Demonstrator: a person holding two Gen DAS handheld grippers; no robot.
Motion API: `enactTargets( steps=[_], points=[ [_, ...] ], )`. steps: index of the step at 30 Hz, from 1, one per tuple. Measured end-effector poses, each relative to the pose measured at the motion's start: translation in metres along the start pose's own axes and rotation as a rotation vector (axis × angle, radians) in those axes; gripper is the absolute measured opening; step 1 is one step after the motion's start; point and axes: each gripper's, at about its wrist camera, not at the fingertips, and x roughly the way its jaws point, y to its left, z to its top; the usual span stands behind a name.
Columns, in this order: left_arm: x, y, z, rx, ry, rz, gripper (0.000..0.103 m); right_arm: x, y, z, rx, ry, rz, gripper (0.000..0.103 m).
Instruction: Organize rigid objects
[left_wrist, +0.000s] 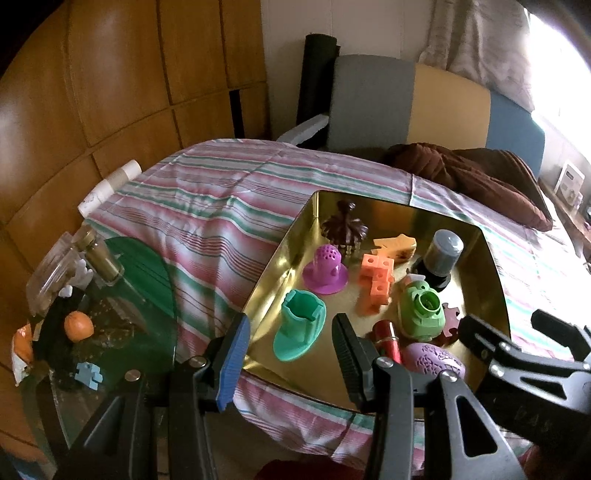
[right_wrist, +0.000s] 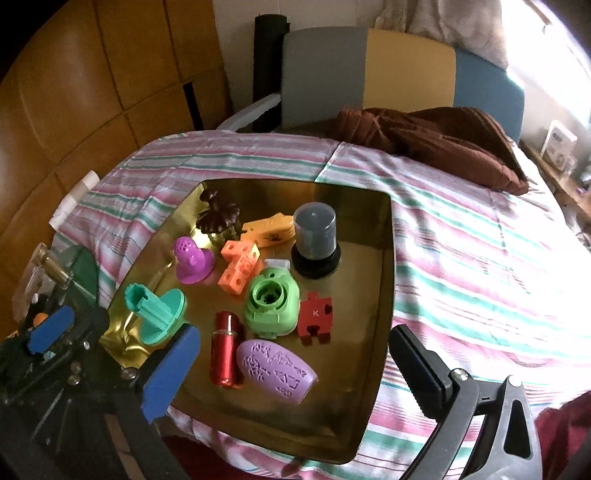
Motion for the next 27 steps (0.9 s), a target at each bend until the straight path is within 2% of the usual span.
enactTargets(
  steps=[15, 27],
  points=[
    [-0.0048, -0.0046, -0.0004, 0.02, -0.022, 0.002, 0.046, -0.0022, 0.0, 0.0042, 0.024, -0.019, -0.054, 0.103],
    [-0.0079, -0.0049, -0.0007, 0.013, -0.034, -0.002, 0.045, 0.0007, -0.0033, 0.0021, 0.031, -0.011, -0.051, 0.103]
  ],
)
